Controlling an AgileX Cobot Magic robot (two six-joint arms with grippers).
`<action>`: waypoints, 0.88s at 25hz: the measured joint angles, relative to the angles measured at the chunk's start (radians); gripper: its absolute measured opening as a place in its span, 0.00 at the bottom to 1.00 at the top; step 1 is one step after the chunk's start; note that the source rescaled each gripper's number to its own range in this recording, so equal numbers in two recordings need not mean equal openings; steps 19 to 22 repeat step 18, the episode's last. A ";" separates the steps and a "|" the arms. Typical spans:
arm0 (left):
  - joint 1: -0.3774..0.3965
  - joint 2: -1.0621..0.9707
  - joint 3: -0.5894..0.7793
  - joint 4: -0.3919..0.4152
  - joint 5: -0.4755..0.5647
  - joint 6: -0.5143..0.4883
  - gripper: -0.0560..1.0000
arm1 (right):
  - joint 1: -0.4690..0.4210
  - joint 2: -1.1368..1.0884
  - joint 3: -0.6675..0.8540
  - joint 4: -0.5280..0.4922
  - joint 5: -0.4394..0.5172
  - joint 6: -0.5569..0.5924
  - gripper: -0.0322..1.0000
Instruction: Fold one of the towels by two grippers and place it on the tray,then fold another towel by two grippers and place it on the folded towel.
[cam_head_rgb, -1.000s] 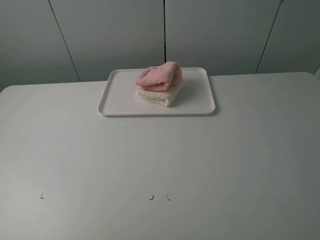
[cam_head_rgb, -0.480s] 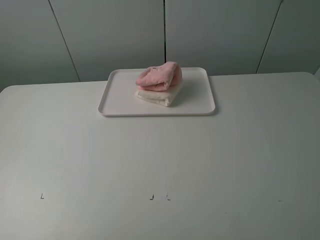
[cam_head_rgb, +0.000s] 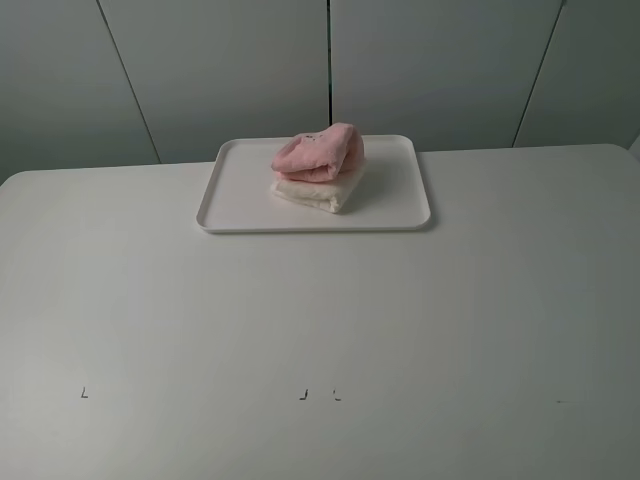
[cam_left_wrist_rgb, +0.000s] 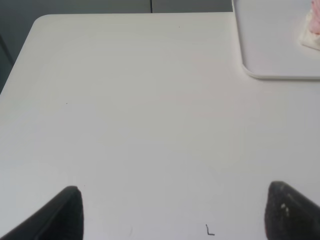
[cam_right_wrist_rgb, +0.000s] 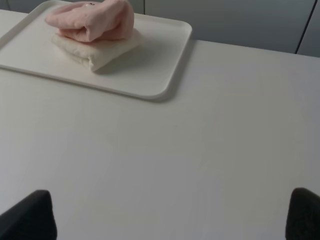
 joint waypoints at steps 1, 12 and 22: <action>0.000 0.000 0.000 0.000 0.000 0.000 0.95 | 0.000 0.000 0.000 0.000 0.000 0.000 1.00; 0.000 0.000 0.000 0.031 0.000 0.000 1.00 | 0.000 0.000 0.000 0.000 0.000 0.000 1.00; 0.000 0.000 0.000 0.031 0.000 0.000 1.00 | 0.000 0.000 0.000 0.000 0.000 0.000 1.00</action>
